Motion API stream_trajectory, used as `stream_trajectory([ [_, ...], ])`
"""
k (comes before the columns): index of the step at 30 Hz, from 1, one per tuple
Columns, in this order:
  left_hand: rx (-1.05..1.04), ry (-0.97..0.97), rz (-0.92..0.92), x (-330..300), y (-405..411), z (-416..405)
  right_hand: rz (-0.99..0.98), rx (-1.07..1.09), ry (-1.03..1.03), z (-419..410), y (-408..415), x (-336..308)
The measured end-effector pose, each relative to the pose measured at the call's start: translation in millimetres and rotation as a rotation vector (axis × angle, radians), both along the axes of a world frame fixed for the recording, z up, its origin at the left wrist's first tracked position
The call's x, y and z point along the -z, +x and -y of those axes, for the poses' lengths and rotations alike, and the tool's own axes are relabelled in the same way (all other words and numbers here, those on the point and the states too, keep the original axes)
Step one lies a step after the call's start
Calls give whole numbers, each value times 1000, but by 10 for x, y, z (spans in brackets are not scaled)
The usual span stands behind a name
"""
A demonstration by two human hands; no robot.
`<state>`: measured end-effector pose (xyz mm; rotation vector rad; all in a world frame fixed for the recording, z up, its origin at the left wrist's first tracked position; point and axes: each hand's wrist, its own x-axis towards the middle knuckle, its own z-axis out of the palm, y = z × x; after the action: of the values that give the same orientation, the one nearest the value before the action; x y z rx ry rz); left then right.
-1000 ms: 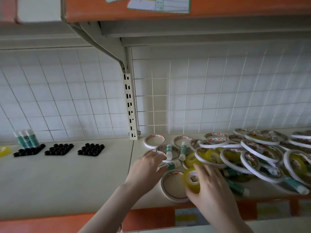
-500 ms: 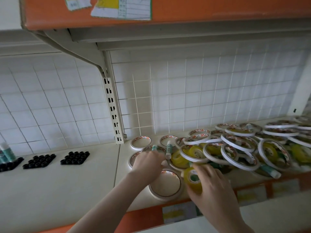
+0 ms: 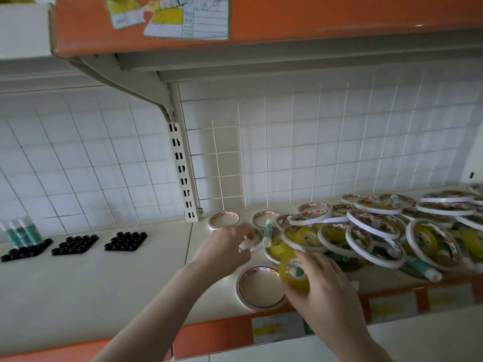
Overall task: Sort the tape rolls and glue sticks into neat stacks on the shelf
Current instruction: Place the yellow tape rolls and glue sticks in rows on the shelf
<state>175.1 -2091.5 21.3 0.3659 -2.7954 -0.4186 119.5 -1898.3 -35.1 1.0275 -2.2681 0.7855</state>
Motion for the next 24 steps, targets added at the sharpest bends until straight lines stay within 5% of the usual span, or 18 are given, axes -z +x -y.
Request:
stream_trajectory([
  [5,-119,79,-292,-124,342,173,5,-66,2,227,22,-73],
  [24,-511,131,-404,-139,2699,1658,175,-314,78,2098,1509,-178],
])
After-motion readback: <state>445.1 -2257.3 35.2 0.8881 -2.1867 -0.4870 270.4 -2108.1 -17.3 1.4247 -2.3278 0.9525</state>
